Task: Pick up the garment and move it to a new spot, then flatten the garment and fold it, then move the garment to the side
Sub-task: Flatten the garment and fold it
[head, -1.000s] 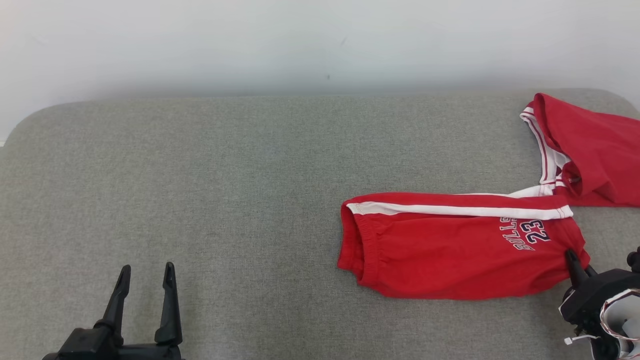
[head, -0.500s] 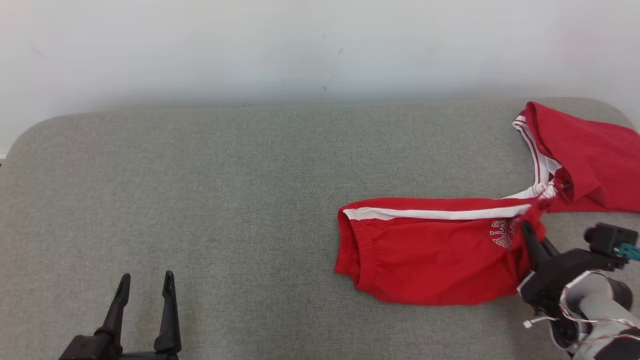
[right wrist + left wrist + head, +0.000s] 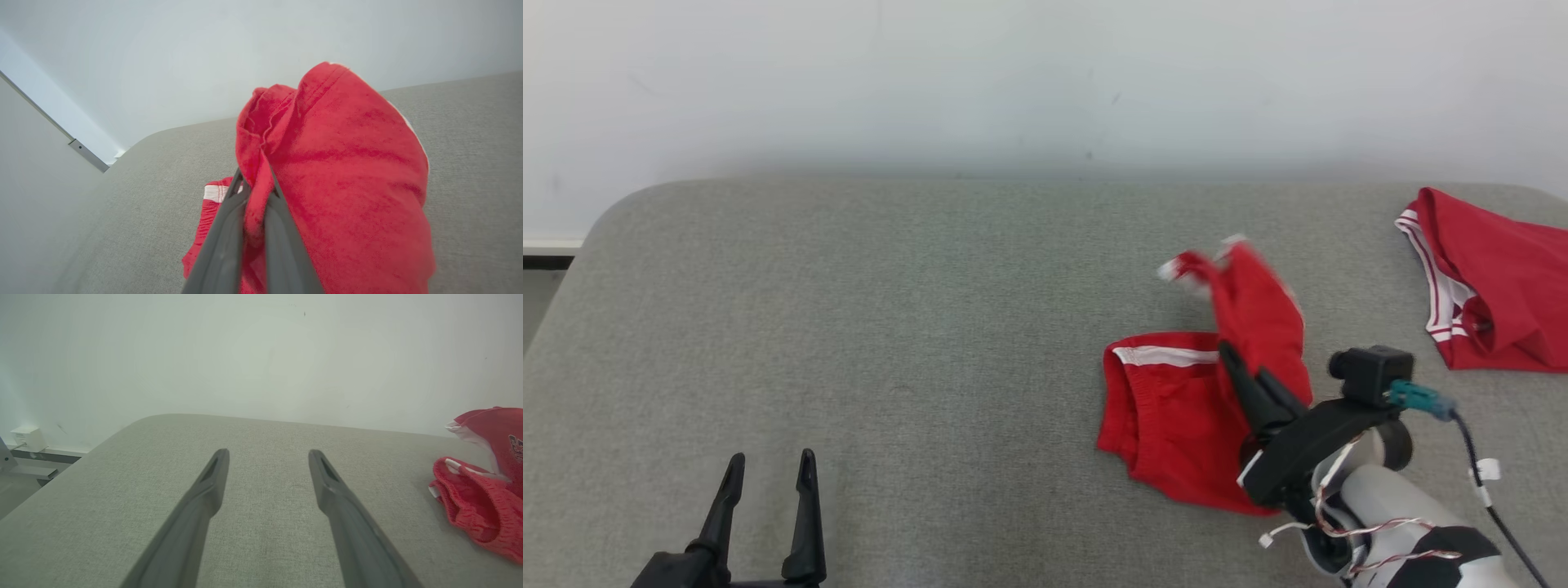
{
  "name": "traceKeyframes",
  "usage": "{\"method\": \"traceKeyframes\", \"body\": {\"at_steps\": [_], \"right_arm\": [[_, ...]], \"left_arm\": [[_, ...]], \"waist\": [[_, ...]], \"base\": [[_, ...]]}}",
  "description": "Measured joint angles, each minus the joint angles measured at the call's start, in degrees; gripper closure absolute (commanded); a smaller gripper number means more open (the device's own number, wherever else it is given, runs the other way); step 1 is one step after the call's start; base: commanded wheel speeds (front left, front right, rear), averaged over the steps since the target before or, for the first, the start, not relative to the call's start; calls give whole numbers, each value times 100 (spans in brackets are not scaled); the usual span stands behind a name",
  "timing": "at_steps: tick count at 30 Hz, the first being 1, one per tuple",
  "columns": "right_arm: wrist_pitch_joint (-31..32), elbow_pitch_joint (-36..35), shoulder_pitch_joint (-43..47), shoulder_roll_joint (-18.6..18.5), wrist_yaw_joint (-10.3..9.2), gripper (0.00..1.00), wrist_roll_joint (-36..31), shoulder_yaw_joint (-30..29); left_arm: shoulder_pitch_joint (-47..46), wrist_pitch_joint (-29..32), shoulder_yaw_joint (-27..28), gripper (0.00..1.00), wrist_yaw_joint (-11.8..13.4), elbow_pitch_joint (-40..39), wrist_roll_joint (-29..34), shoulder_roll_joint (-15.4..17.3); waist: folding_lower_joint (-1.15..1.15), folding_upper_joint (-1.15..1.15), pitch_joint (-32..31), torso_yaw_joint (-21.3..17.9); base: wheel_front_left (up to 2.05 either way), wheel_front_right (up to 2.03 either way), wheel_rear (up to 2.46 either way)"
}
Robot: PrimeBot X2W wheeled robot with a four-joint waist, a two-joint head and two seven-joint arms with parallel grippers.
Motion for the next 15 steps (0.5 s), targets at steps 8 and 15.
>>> {"method": "traceKeyframes", "body": {"at_steps": [8,15], "right_arm": [[26,-187,352,320,0,100,-337,433],[22,-40,667,422,0,100,-628,637]], "left_arm": [[4,0,-14,0,7,-9,-57,1],[-44,0,-31,0,48,-12,-159,0]], "waist": [[0,0,77,286],[0,0,221,437]], "base": [[0,0,0],[0,0,0]]}}
